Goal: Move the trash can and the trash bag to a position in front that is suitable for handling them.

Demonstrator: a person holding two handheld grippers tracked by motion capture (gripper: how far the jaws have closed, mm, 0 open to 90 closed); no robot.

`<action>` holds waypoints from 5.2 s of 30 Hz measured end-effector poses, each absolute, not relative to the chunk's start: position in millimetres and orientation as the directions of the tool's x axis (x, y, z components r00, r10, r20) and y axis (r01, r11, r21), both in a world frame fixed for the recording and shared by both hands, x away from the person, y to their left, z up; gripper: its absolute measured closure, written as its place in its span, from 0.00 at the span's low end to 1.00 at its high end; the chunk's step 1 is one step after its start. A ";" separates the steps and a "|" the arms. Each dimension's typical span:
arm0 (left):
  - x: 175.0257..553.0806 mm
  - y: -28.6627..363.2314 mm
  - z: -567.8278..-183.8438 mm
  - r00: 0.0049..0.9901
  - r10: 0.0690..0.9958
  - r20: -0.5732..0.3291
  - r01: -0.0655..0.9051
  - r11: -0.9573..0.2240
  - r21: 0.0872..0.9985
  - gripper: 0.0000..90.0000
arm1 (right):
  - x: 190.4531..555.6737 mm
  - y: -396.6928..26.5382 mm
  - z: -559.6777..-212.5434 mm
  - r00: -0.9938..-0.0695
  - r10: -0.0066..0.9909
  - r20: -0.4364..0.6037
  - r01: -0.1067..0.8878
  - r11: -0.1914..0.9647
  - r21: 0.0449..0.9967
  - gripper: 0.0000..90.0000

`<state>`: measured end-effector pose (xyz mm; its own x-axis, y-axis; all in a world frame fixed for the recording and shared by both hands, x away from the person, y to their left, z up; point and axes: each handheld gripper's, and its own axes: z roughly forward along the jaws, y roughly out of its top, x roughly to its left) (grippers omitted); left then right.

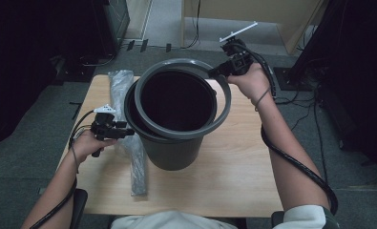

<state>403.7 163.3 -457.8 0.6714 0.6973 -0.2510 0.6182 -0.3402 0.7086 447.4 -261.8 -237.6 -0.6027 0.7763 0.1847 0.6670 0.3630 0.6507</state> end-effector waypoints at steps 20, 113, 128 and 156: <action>406.0 164.6 -460.4 0.667 0.700 -0.256 0.623 -0.335 0.707 0.44 | 436.1 -327.1 -245.5 -0.517 0.828 0.217 0.680 0.243 0.692 0.87; 406.8 165.9 -464.0 0.696 0.680 -0.231 0.578 -0.340 0.741 0.41 | 388.7 -472.2 -356.3 -0.202 0.948 0.244 0.751 -0.010 0.660 0.86; 411.2 166.8 -468.0 0.700 0.680 -0.220 0.572 -0.350 0.742 0.40 | 395.2 -464.0 -378.1 -0.204 0.947 0.250 0.752 -0.012 0.659 0.86; 411.9 165.4 -471.9 0.726 0.666 -0.171 0.526 -0.376 0.763 0.39 | 410.8 -453.1 -423.3 -0.181 0.946 0.269 0.718 -0.060 0.694 0.85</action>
<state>411.9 165.4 -471.9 0.7257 0.6664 -0.1711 0.5256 -0.3764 0.7629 410.8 -453.1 -423.3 -0.1809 0.9460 0.2689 0.7177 -0.0600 0.6938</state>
